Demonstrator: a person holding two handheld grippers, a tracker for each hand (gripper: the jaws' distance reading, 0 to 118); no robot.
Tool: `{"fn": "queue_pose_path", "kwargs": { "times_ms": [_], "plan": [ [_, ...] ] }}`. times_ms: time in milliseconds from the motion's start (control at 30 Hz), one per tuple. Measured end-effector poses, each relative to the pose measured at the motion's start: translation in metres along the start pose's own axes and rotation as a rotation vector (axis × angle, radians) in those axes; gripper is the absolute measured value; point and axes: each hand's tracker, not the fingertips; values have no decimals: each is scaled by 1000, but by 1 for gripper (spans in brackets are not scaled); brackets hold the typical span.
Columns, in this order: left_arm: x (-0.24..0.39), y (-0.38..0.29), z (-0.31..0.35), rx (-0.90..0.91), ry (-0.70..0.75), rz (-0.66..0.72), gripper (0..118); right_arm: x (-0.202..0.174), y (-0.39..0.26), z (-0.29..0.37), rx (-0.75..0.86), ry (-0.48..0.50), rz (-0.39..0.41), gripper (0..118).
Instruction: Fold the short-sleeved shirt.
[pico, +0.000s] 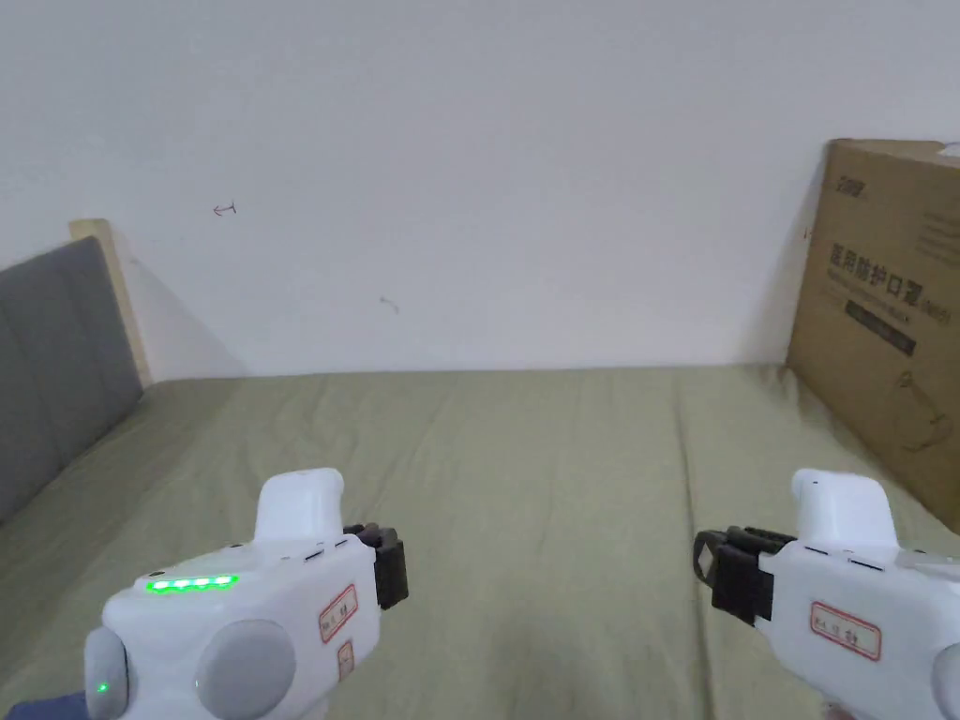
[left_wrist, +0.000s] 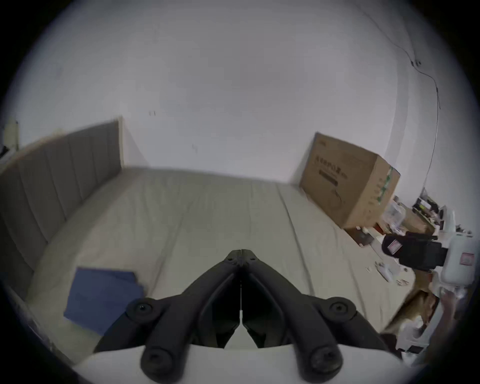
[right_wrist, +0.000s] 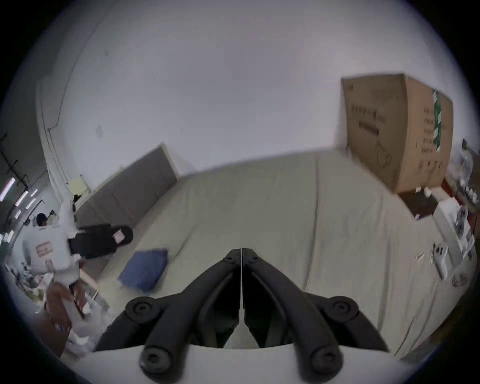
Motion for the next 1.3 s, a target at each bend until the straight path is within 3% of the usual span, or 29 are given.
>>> {"fn": "queue_pose_path", "kwargs": {
  "times_ms": [133, 267, 333, 367, 400, 433, 467, 500, 567, 667, 933, 1300],
  "plan": [
    [16, -9, 16, 231, 137, -89, 0, 8, -6, 6, 204, -93, -33, 0],
    [30, -19, 21, 341, 232, -170, 0, 13, -11, 5, 252, -163, -1, 0],
    [32, -19, 13, 327, 240, -178, 6, 14, -12, 3, 237, -195, 36, 10],
    [32, -18, 11, 316, 241, -184, 17, 14, -12, 2, 239, -219, 53, 24],
    [32, -17, 8, 304, 232, -185, 51, 14, -13, 2, 240, -232, 65, 51],
    [30, -15, 6, 287, 215, -177, 78, 15, -14, 1, 241, -232, 66, 77],
    [30, -12, 3, 270, 205, -173, 98, 16, -14, 1, 240, -237, 65, 96],
    [30, -12, 1, 259, 202, -175, 110, 17, -14, -2, 236, -242, 63, 106],
    [32, -13, 1, 267, 206, -190, 110, 17, -14, -1, 248, -244, 59, 106],
    [36, -13, 3, 272, 208, -205, 110, 16, -12, -3, 257, -275, 85, 118],
    [40, -11, 6, 253, 190, -181, 110, 9, -8, -1, 281, -256, 122, 118],
    [38, -7, 24, 302, 190, -162, 110, 3, -8, 1, 275, -224, 113, 118]
  ]
}}
